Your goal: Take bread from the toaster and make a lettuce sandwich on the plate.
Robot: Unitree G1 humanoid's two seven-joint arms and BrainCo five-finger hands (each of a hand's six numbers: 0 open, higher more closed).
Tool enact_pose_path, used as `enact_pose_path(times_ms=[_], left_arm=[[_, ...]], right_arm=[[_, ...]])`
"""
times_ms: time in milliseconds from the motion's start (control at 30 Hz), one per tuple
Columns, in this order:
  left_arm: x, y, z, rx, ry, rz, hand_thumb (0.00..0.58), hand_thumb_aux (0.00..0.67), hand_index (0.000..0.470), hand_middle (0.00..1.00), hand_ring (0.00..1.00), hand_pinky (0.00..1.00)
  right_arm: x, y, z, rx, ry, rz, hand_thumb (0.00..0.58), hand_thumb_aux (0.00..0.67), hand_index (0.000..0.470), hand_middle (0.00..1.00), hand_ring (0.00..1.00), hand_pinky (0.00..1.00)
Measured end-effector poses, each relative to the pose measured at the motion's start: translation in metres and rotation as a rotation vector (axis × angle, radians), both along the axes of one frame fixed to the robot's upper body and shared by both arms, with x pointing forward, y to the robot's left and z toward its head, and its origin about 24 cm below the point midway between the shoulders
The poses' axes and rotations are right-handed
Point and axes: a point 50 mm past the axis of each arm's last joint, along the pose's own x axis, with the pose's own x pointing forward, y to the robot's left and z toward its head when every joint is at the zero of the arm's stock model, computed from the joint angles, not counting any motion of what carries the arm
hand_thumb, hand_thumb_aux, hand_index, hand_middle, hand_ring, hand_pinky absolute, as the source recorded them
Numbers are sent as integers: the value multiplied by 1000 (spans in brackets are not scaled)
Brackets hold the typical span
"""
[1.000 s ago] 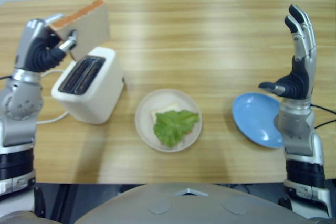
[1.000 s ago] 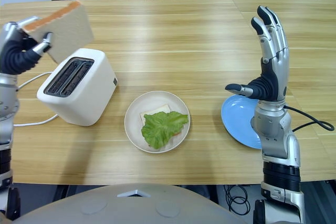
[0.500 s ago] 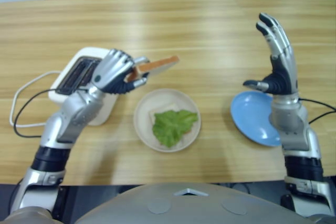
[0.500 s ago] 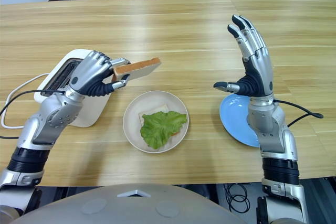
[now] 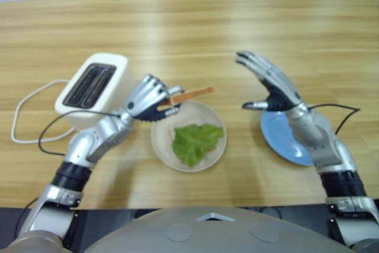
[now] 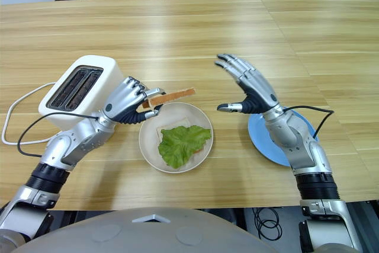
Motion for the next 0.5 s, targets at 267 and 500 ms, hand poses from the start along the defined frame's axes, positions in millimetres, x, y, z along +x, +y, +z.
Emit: enact_pose_path(times_ms=[267,500], left_arm=[[-1,-7,-20,11,5,-39,580,670,460,1000,1000,1000],[-5,-16,-35,64,-10,-70,580,670,460,1000,1000,1000]], right_arm=[[1,7,-19,-132,146,63,0,0,0,0,0,0],[-2,12,-14,-163,142,103,0,0,0,0,0,0]])
